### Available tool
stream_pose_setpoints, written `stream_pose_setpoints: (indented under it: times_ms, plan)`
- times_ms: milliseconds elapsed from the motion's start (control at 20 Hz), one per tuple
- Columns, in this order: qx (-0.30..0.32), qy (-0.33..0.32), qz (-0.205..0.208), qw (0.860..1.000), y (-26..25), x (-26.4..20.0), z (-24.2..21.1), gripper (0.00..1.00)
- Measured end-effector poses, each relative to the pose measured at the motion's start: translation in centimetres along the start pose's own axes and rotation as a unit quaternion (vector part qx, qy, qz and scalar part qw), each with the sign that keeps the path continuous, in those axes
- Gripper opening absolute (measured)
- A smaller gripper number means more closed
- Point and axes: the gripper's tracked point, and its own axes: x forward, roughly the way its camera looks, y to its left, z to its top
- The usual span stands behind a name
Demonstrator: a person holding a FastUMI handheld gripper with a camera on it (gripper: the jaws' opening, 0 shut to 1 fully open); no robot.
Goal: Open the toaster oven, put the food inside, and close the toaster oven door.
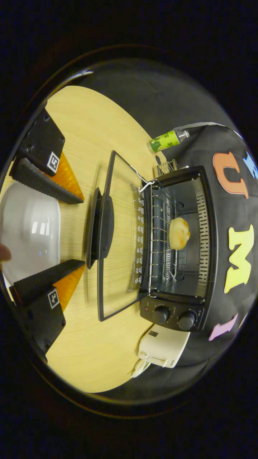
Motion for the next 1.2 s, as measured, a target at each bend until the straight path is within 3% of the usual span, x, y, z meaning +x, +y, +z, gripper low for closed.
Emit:
stream_pose_setpoints:
  times_ms: [500, 850, 1200]
  plan:
    - [0.013, -0.038, -0.002, 0.999, 0.3, -1.8, 2.0, 1.00]
    - [0.035, -0.064, 0.004, 0.997, 0.4, -3.4, 5.4, 1.00]
    - [0.019, -0.139, -0.002, 0.990, 0.4, -4.5, 10.7, 1.00]
